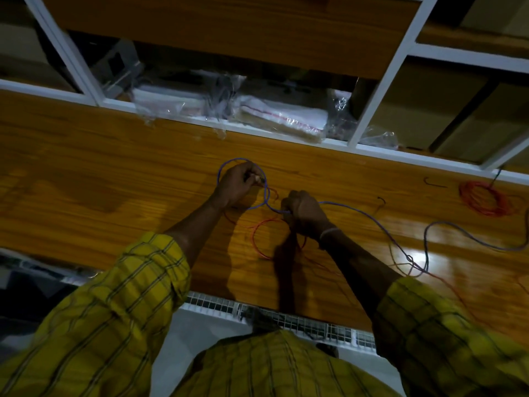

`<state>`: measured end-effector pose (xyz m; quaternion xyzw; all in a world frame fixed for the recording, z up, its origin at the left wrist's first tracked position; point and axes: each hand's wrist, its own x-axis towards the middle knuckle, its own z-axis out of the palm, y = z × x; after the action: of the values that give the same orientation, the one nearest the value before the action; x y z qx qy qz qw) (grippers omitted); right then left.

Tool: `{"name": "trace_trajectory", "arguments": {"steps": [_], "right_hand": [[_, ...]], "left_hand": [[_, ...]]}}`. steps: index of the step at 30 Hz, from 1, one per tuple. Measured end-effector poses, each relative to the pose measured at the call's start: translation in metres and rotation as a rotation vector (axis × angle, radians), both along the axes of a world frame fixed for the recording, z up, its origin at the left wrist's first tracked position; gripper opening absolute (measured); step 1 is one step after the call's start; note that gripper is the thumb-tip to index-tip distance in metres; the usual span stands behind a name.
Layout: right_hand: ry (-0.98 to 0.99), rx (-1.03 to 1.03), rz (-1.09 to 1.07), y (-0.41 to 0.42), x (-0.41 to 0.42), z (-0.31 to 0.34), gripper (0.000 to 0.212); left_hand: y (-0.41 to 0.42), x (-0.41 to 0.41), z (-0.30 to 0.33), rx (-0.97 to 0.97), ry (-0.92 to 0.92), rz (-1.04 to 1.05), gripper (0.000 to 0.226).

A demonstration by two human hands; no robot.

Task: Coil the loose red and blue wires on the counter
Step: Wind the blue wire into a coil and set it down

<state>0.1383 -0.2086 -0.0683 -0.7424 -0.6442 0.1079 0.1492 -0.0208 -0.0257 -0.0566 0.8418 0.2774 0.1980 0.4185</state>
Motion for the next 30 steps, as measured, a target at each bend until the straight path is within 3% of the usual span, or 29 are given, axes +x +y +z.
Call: {"name": "trace_trajectory", "arguments": {"steps": [2, 3, 8, 13, 15, 19, 23, 25, 27, 30], "right_hand": [[0.167, 0.052, -0.039, 0.001, -0.002, 0.009, 0.004], [0.277, 0.076, -0.064, 0.000, -0.002, 0.015, 0.010], [0.882, 0.256, -0.283, -0.004, 0.006, 0.040, 0.016], [1.069, 0.308, -0.345, -0.003, 0.022, 0.065, 0.028], [1.107, 0.344, -0.381, -0.006, 0.028, 0.074, 0.026], [1.163, 0.391, -0.419, -0.012, 0.045, 0.083, 0.019], [1.211, 0.400, -0.492, -0.015, 0.052, 0.082, 0.017], [1.210, 0.388, -0.500, -0.016, 0.051, 0.083, 0.018], [1.164, 0.349, -0.490, -0.018, 0.047, 0.085, 0.019], [0.997, 0.253, -0.487, -0.025, 0.040, 0.091, 0.018]], "left_hand": [[-0.002, -0.006, 0.000, 0.030, 0.022, -0.010, 0.006], [-0.002, -0.010, -0.001, 0.055, 0.041, -0.030, 0.008], [-0.007, -0.023, -0.010, 0.141, 0.296, -0.237, 0.043], [0.010, -0.012, -0.039, 0.210, 0.425, -0.280, 0.011], [0.010, -0.010, -0.022, 0.199, 0.445, -0.266, 0.022], [0.007, -0.014, 0.040, 0.257, 0.275, -0.224, 0.014], [0.025, -0.018, 0.084, 0.216, 0.043, -0.007, 0.012], [0.028, -0.012, 0.104, 0.041, -0.118, 0.131, 0.014], [0.025, -0.007, 0.129, -0.256, -0.321, 0.172, 0.013], [0.024, -0.004, 0.152, -0.505, -0.405, -0.104, 0.025]]}}
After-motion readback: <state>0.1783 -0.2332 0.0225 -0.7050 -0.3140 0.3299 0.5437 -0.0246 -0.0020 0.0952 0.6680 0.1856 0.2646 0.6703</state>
